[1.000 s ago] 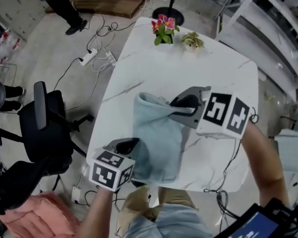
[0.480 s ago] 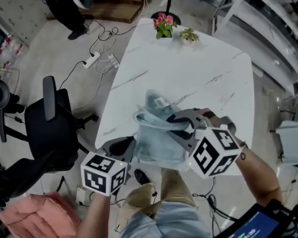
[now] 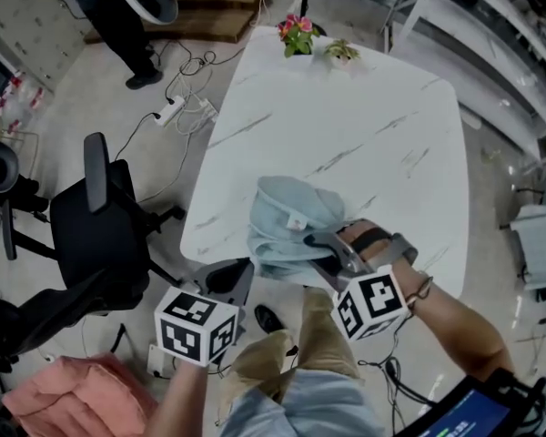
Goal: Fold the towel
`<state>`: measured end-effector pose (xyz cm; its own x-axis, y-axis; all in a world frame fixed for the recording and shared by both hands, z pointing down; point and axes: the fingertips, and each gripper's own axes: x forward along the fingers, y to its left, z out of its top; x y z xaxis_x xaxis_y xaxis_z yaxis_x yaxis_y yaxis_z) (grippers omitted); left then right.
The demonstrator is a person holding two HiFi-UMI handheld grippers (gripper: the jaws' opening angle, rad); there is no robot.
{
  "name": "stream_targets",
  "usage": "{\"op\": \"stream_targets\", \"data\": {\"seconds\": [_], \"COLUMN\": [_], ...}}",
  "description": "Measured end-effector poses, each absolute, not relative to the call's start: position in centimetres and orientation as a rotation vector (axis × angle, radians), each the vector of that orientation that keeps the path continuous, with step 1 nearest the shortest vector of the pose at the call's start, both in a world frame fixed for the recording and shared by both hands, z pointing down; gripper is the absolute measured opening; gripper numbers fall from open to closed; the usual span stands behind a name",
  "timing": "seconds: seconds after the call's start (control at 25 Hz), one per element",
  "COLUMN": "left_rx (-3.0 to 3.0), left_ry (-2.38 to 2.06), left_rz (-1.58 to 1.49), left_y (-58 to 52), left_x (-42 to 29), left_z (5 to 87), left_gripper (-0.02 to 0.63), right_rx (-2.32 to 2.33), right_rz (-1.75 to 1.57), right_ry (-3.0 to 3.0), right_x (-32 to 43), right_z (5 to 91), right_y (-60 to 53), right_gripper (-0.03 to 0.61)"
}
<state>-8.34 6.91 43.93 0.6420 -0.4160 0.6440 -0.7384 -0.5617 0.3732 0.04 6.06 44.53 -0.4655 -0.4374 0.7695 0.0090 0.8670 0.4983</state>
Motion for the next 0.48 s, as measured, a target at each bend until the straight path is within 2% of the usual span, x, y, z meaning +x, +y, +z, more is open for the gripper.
{"op": "stream_targets", "data": {"seconds": [0.28, 0.4, 0.48], "left_rx": [2.212, 2.216, 2.221], "left_ry": [-0.851, -0.848, -0.846], "left_rz": [0.639, 0.622, 0.620], "left_y": [8.0, 7.7, 7.6], "left_x": [-6.5, -5.7, -5.3], "left_z": [46.1, 46.5, 46.7], "left_gripper": [0.008, 0.008, 0.008], "right_rx": [0.316, 0.271, 0.240], "right_rz": [-0.471, -0.413, -0.402], "right_ry": [-2.048, -2.099, -2.121], "right_x": [0.2, -0.1, -0.1], "right_z": [47.8, 46.8, 45.7], "right_y": [7.3, 8.4, 9.3], "right_gripper": [0.122, 0.200, 0.212]}}
